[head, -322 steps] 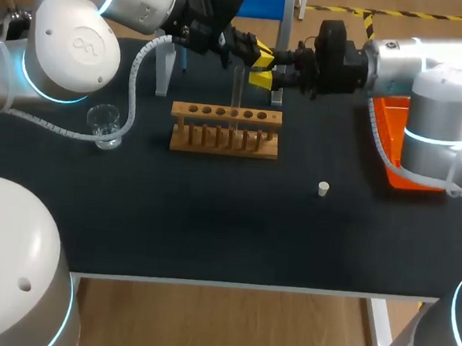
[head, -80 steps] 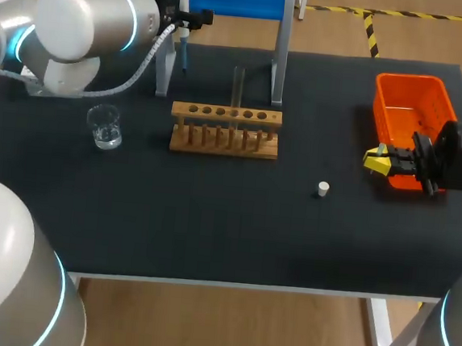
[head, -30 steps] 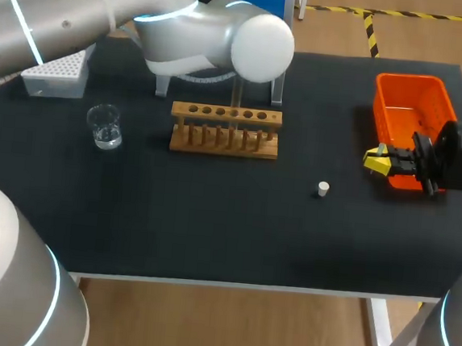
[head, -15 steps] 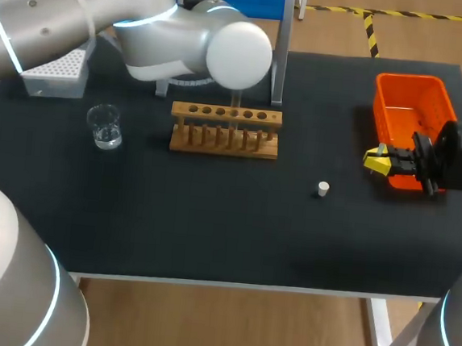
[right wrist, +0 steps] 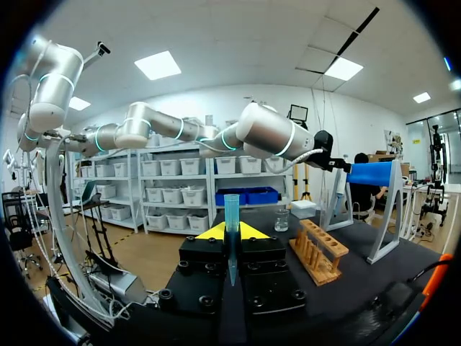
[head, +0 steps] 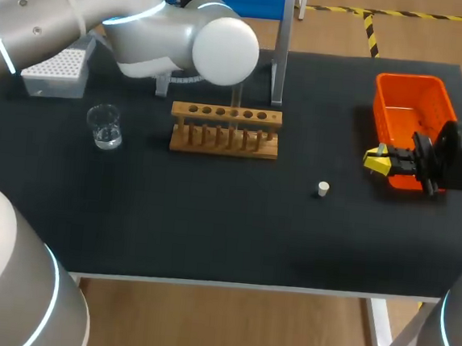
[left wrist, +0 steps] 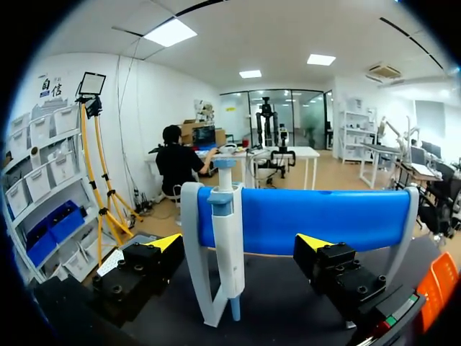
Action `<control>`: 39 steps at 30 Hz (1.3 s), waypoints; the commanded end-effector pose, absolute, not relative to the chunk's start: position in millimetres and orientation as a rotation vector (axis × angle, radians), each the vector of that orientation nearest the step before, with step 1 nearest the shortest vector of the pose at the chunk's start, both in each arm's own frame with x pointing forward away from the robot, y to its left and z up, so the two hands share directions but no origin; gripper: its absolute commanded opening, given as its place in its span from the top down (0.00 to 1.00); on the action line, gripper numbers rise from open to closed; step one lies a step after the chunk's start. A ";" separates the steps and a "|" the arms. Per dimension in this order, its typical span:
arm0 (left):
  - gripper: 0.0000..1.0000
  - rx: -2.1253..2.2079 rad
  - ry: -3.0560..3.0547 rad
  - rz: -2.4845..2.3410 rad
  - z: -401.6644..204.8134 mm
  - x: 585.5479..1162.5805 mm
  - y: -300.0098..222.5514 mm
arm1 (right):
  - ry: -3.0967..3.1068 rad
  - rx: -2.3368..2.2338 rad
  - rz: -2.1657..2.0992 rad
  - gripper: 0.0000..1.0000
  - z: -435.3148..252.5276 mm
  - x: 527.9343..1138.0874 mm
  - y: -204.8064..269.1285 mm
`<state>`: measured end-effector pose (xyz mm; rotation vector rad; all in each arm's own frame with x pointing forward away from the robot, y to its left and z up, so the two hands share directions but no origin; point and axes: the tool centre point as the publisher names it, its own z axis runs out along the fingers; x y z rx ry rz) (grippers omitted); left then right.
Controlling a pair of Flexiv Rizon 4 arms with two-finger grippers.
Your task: Invert the test tube, pick up the pipette, mount the tip to pipette, aspirate from beaker and dispense into the tube, eject the tip, return the pipette, and cap with the stopper.
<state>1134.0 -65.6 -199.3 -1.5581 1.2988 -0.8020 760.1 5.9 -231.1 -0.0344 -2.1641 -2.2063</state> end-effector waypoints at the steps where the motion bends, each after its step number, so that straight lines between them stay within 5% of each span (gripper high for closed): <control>1: 0.00 -1.572 1.305 -0.822 -200.1 1138.9 -59.9 | -2.165 -0.033 -2.206 1.00 -231.2 759.1 5.2; 10: 0.05 -1.585 1.311 -0.872 -203.2 1147.8 -51.7 | -2.165 -0.033 -2.206 1.00 -231.2 759.1 5.2; 14: 0.44 -1.579 1.320 -0.872 -204.0 1150.4 -50.3 | -2.165 -0.033 -2.206 1.00 -231.2 759.1 5.2; 23: 0.37 -1.552 1.338 -0.856 -203.7 1153.2 -49.6 | -2.165 -0.033 -2.206 1.00 -231.2 759.1 5.2; 39: 0.48 -1.534 1.361 -0.862 -205.6 1160.1 -51.1 | -2.165 -0.033 -2.206 1.00 -231.2 759.1 5.2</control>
